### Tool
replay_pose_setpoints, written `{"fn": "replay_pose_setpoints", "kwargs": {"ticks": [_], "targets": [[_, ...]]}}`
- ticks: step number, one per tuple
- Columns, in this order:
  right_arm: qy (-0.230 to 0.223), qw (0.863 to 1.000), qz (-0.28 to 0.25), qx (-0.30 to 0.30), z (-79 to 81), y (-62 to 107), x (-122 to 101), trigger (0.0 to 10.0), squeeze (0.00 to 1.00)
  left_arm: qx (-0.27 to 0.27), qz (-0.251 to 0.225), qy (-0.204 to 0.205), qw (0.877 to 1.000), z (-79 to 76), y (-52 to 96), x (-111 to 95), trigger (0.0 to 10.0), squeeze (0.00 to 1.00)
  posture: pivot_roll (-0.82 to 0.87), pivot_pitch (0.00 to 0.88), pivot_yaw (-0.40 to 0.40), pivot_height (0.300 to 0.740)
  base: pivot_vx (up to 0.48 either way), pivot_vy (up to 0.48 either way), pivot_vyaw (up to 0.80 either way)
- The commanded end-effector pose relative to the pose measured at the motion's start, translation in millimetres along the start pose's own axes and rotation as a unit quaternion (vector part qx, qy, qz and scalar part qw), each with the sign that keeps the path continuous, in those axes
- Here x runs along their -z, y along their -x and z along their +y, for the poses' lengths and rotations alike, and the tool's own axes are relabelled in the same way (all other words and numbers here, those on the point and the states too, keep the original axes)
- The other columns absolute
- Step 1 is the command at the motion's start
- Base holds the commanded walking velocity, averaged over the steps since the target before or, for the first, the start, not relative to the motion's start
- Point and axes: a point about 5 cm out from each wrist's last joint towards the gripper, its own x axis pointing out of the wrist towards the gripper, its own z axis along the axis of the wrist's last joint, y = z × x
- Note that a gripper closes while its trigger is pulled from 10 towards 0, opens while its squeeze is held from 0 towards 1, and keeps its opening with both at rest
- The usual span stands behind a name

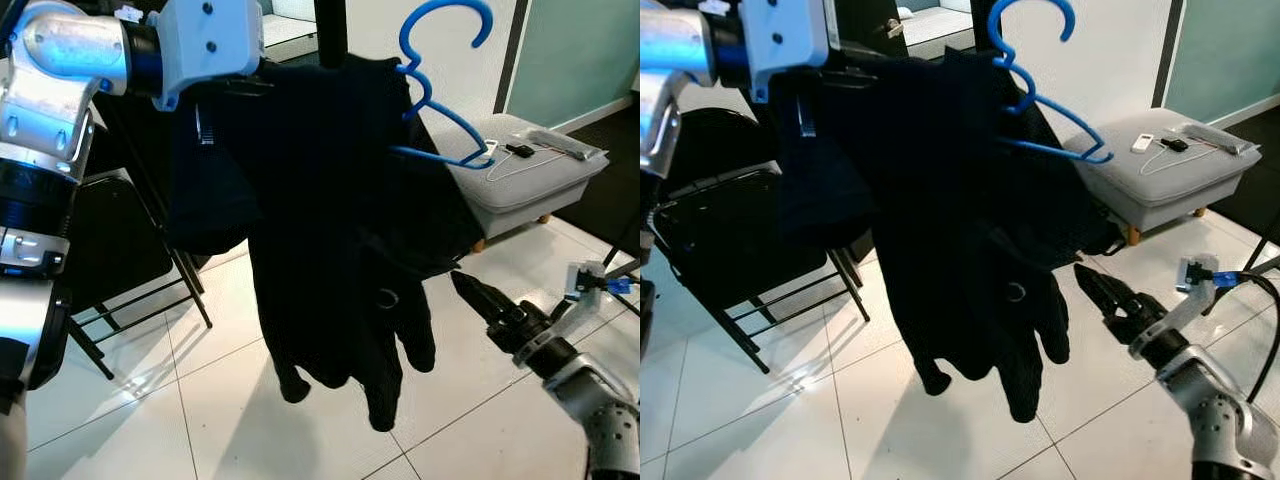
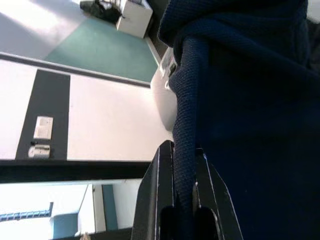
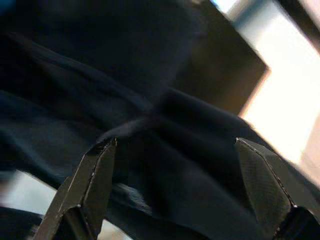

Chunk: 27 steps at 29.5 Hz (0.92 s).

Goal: Hang hanger

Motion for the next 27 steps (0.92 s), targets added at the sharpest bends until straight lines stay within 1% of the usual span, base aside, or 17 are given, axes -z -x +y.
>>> {"fn": "replay_pose_setpoints", "kwargs": {"ticks": [1, 3, 4, 7, 10, 12, 17, 22, 27], "targets": [[-0.029, 0.999, -0.023, -0.033, 12.9, -10.3, -3, 10.0, 0.0, -0.024, -0.021, -0.009, 0.999, 9.6, 1.7, -8, 0.0, 0.0, -0.09, 0.0, 0.128, 0.74, 0.0, 0.0, 0.0], [-0.044, 0.998, -0.036, -0.038, 15.7, -14.3, -3, 10.0, 0.0, -0.023, -0.026, -0.008, 0.999, 8.5, -0.2, -9, 0.0, 0.0, -0.09, 0.0, 0.128, 0.74, 0.0, 0.0, 0.0], [-0.044, 0.998, -0.036, -0.038, 15.7, -14.3, -3, 10.0, 0.0, -0.023, -0.026, -0.008, 0.999, 8.5, -0.2, -9, 0.0, 0.0, -0.09, 0.0, 0.128, 0.74, 0.0, 0.0, 0.0], [-0.068, 0.994, -0.064, -0.05, 19.8, -17.4, -8, 10.0, 0.0, -0.02, -0.032, -0.005, 0.999, 5.3, -2.5, -10, 0.0, 0.0, -0.09, 0.0, 0.124, 0.74, 0.0, 0.0, 0.0], [-0.081, 0.992, -0.077, -0.061, 21.6, -17.6, -12, 10.0, 0.0, -0.017, -0.034, -0.003, 0.999, 3.2, -3.4, -10, 0.0, 0.0, -0.09, 0.0, 0.124, 0.74, 0.0, 0.0, 0.0], [-0.082, 0.992, -0.075, -0.058, 21.4, -18.5, -13, 10.0, 0.0, -0.016, -0.035, -0.002, 0.999, 2.0, -3.9, -10, 0.0, 0.0, -0.09, 0.0, 0.122, 0.74, 0.0, 0.0, 0.0], [-0.075, 0.996, -0.03, -0.025, 20.5, -25.5, -1, 10.0, 0.0, -0.019, -0.046, 0.0, 0.999, 1.4, -5.2, -13, 0.0, 0.0, -0.09, 0.0, 0.117, 0.74, 0.0, 0.0, 0.0], [-0.084, 0.996, -0.024, -0.02, 22.4, -28.2, 2, 10.0, 0.0, -0.022, -0.051, -0.001, 0.998, 2.5, -4.9, -15, 0.0, 0.0, -0.09, 0.0, 0.115, 0.74, 0.0, 0.0, 0.0], [-0.096, 0.995, -0.002, -0.004, 24.1, -35.0, 12, 10.0, 0.0, -0.024, -0.056, -0.003, 0.998, 3.8, -5.4, -18, 0.0, 0.0, -0.09, 0.0, 0.115, 0.74, 0.0, 0.0, 0.0]]}}
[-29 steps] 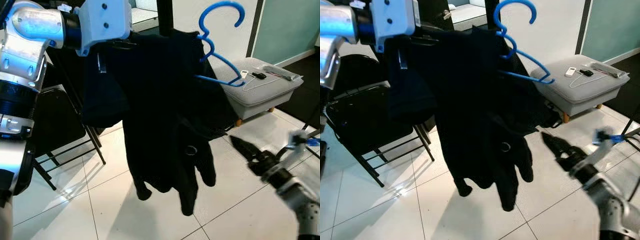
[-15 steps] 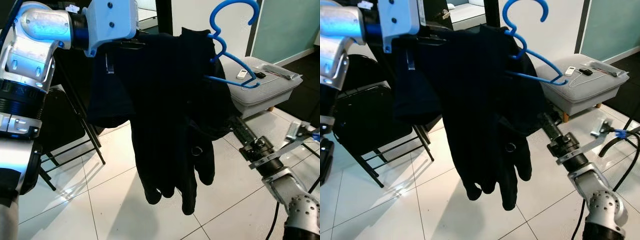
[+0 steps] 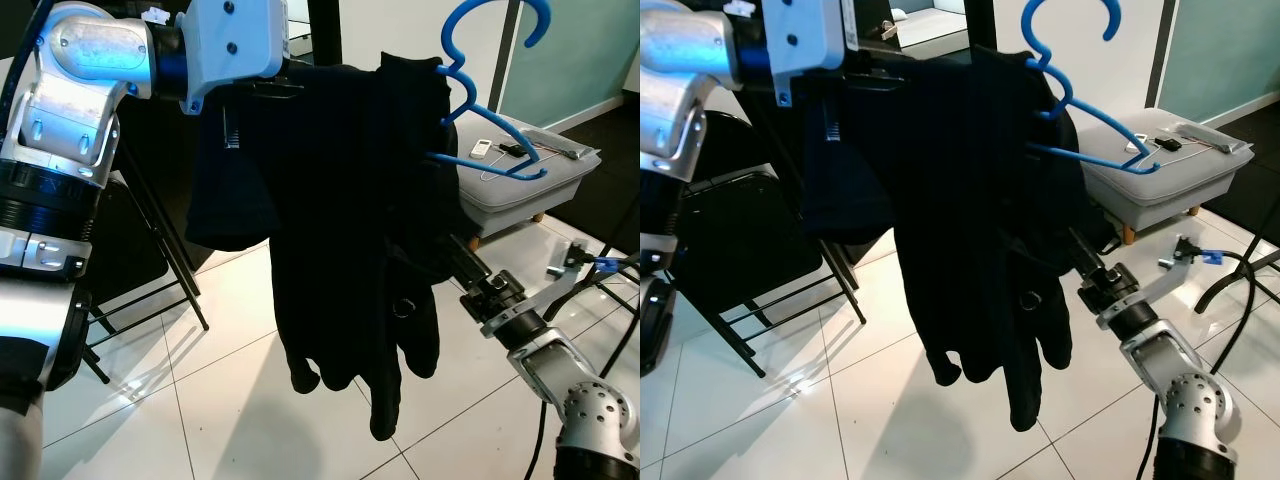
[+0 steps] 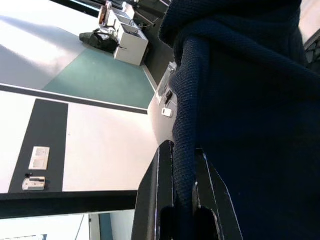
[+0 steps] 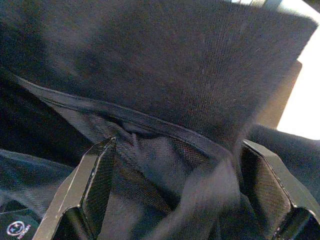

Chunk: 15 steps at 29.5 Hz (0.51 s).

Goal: Hang hanger

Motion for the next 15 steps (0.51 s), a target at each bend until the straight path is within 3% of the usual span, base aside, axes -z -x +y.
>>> {"fn": "replay_pose_setpoints", "kwargs": {"ticks": [1, 8, 9, 10, 15], "targets": [[-0.005, 1.0, 0.013, -0.002, 2.7, -4.7, 6, 10.0, 0.0, -0.027, -0.008, -0.003, 1.0, 7.0, 6.9, -4, 0.0, 0.0, -0.09, 0.0, 0.115, 0.74, 0.0, 0.0, 0.0], [-0.012, 1.0, 0.02, 0.002, 2.3, -3.4, 9, 10.0, 0.0, -0.029, -0.008, -0.004, 1.0, 7.5, 7.2, -5, 0.0, 0.0, -0.09, 0.0, 0.116, 0.74, 0.0, 0.0, 0.0], [-0.009, 1.0, 0.014, 0.003, 2.4, -3.0, 8, 8.1, 0.0, -0.029, -0.008, -0.004, 1.0, 7.6, 7.2, -5, 0.0, 0.0, -0.09, 0.001, 0.116, 0.74, 0.0, 0.0, 0.0], [-0.007, 1.0, 0.001, 0.003, 2.7, -3.0, 5, 0.0, 0.0, -0.029, -0.008, -0.004, 1.0, 7.6, 7.0, -5, 0.0, 0.0, -0.09, 0.002, 0.116, 0.74, 0.0, 0.0, 0.0], [-0.004, 0.999, -0.031, -0.007, 5.7, -2.8, -3, 0.0, 0.0, -0.03, -0.006, -0.002, 1.0, 7.2, 7.1, -4, 0.0, 0.0, -0.09, 0.002, 0.116, 0.74, 0.0, 0.0, 0.0]]}}
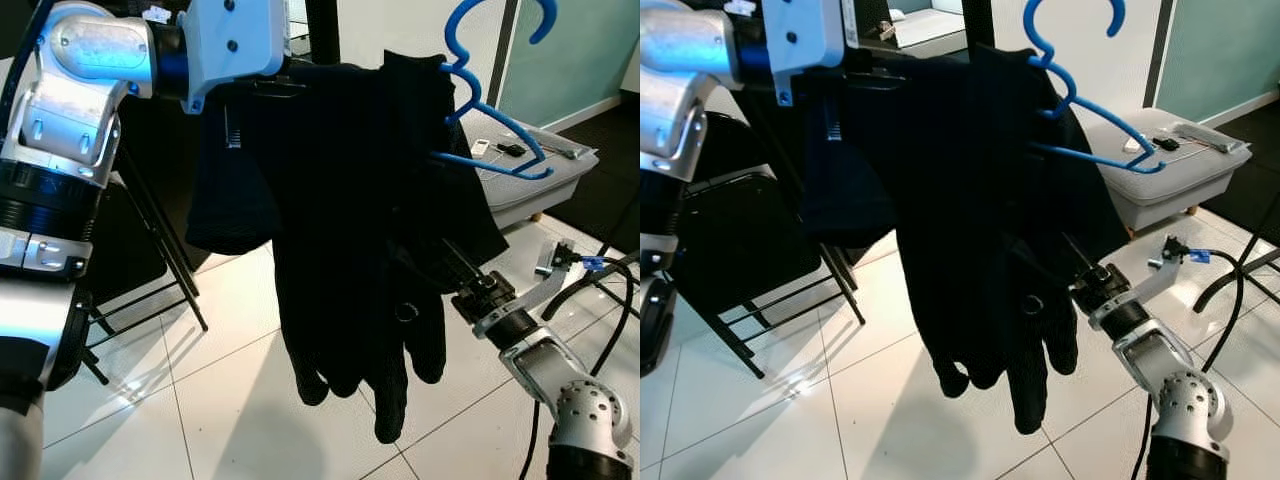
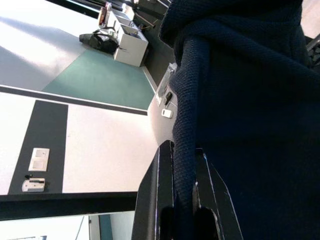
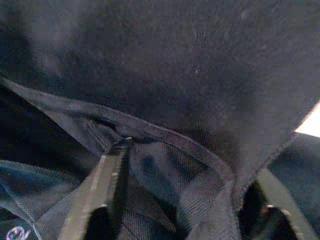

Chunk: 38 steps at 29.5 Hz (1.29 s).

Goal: Hang hanger

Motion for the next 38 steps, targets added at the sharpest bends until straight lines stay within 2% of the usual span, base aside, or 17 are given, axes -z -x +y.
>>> {"fn": "replay_pose_setpoints", "kwargs": {"ticks": [1, 17, 21, 22, 25, 27, 28, 29, 30, 31, 33, 38], "targets": [[0.0, 1.0, -0.015, -0.013, 5.9, -1.9, -2, 0.0, 0.0, -0.03, -0.006, -0.003, 1.0, 7.1, 7.5, -3, 0.0, 0.0, -0.09, 0.002, 0.116, 0.74, 0.0, 0.0, 0.0], [0.029, 0.996, -0.069, -0.037, 17.6, -2.8, -31, 0.0, 0.0, -0.035, 0.036, 0.014, 0.999, 2.1, 13.3, 16, 0.0, 0.0, -0.09, 0.004, 0.116, 0.74, 0.0, 0.0, 0.0], [0.051, 0.993, -0.106, -0.027, 18.9, -5.0, -55, 0.0, 0.0, -0.021, 0.037, 0.062, 0.997, -15.6, 16.4, 27, 0.0, 0.0, -0.09, 0.001, 0.109, 0.74, 0.0, 0.0, 0.0], [0.051, 0.993, -0.106, -0.027, 18.9, -5.0, -55, 0.0, 0.0, -0.021, 0.037, 0.062, 0.997, -15.6, 16.4, 27, 0.0, 0.0, -0.09, 0.001, 0.109, 0.74, 0.0, 0.0, 0.0], [0.068, 0.989, -0.131, -0.009, 16.8, -3.0, -74, 0.0, 0.0, 0.013, 0.015, 0.125, 0.992, -45.3, 17.6, 28, 0.0, 0.0, -0.09, 0.0, 0.101, 0.74, 0.0, 0.0, 0.0], [0.068, 0.989, -0.131, -0.009, 16.8, -3.0, -74, 0.0, 0.0, 0.013, 0.015, 0.125, 0.992, -45.3, 17.6, 28, 0.0, 0.0, -0.09, 0.0, 0.101, 0.74, 0.0, 0.0, 0.0], [0.076, 0.988, -0.136, 0.004, 13.5, -1.8, -79, 0.0, 0.0, 0.026, 0.019, 0.146, 0.989, -57.7, 21.3, 31, 0.0, 0.0, -0.09, 0.0, 0.096, 0.74, 0.0, 0.0, 0.0], [0.076, 0.988, -0.136, 0.004, 13.5, -1.8, -79, 0.0, 0.0, 0.026, 0.019, 0.146, 0.989, -57.7, 21.3, 31, 0.0, 0.0, -0.09, 0.0, 0.096, 0.74, 0.0, 0.0, 0.0], [0.081, 0.987, -0.137, 0.011, 10.7, -0.8, -83, 0.0, 0.0, 0.029, 0.028, 0.163, 0.986, -65.8, 25.6, 34, 0.0, 0.0, -0.09, 0.0, 0.09, 0.74, 0.0, 0.0, 0.0], [0.081, 0.987, -0.137, 0.011, 10.7, -0.8, -83, 0.0, 0.0, 0.029, 0.028, 0.163, 0.986, -65.8, 25.6, 34, 0.0, 0.0, -0.09, 0.0, 0.09, 0.74, 0.0, 0.0, 0.0], [0.091, 0.987, -0.131, 0.015, 8.2, -1.4, -86, 0.0, 0.0, 0.026, 0.046, 0.179, 0.982, -75.2, 33.2, 39, 0.0, 0.0, -0.08, 0.0, 0.083, 0.74, 0.0, 0.0, 0.0], [0.099, 0.988, -0.121, 0.007, 10.8, -5.6, -83, 0.0, 0.0, 0.019, 0.058, 0.19, 0.98, -81.1, 36.8, 42, 0.0, 0.0, -0.08, 0.0, 0.081, 0.74, 0.0, 0.0, 0.0]]}}
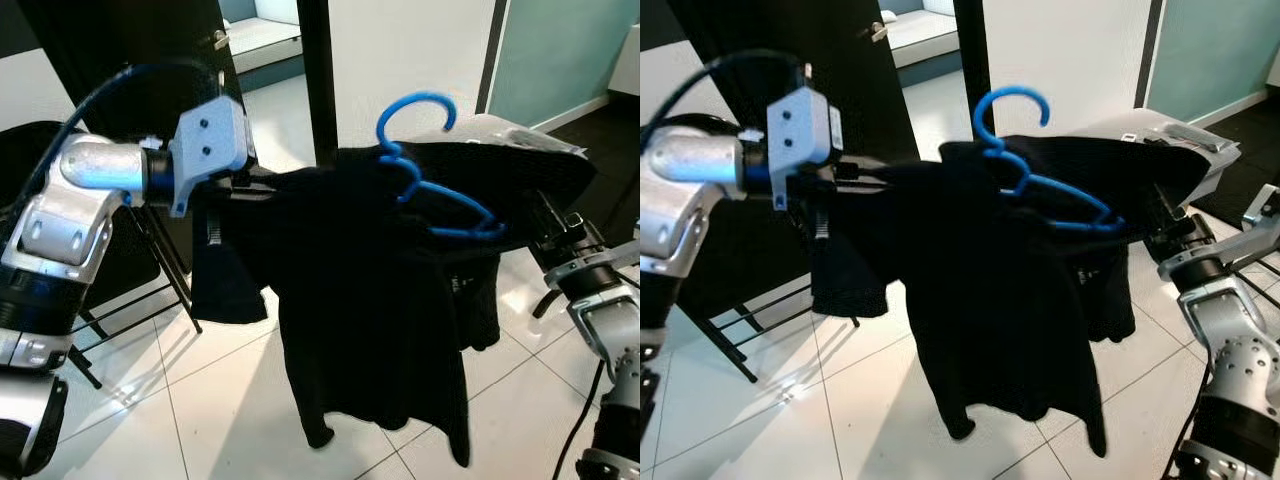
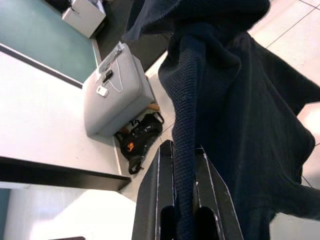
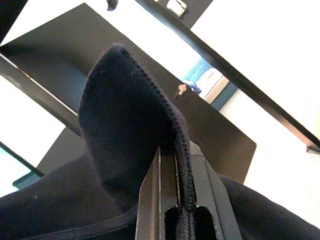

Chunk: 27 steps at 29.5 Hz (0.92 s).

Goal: Hang hanger

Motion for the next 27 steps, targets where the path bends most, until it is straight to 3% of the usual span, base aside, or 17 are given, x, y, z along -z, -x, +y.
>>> {"fn": "replay_pose_setpoints", "kwargs": {"ticks": [1, 8, 11, 14, 27], "targets": [[0.013, 1.0, 0.005, -0.015, 5.8, -5.7, 2, 0.0, 0.0, -0.026, 0.019, 0.0, 0.999, 1.6, 12.8, 2, 0.0, 0.0, -0.08, 0.0, 0.081, 0.74, 0.0, 0.0, 0.0], [0.041, 0.997, 0.04, -0.045, 18.9, -10.9, 15, 0.0, 0.0, -0.04, 0.025, 0.034, 0.998, -13.6, 5.7, 10, 0.0, 0.0, -0.09, 0.006, 0.078, 0.74, 0.0, 0.0, 0.0], [0.061, 0.993, 0.06, -0.083, 36.3, -14.8, 22, 0.0, 0.0, -0.059, 0.026, 0.066, 0.996, -26.2, -5.0, 15, 0.0, 0.0, -0.09, 0.01, 0.078, 0.74, 0.0, 0.0, 0.0], [0.061, 0.993, 0.06, -0.083, 36.3, -14.8, 22, 0.0, 0.0, -0.059, 0.026, 0.066, 0.996, -26.2, -5.0, 15, 0.0, 0.0, -0.09, 0.01, 0.078, 0.74, 0.0, 0.0, 0.0], [0.065, 0.986, 0.05, -0.146, 69.6, -29.6, 20, 0.0, 0.0, -0.119, 0.067, 0.124, 0.983, -57.2, -38.7, 36, 0.0, 0.0, -0.1, 0.014, 0.082, 0.74, 0.0, 0.0, 0.0]]}}
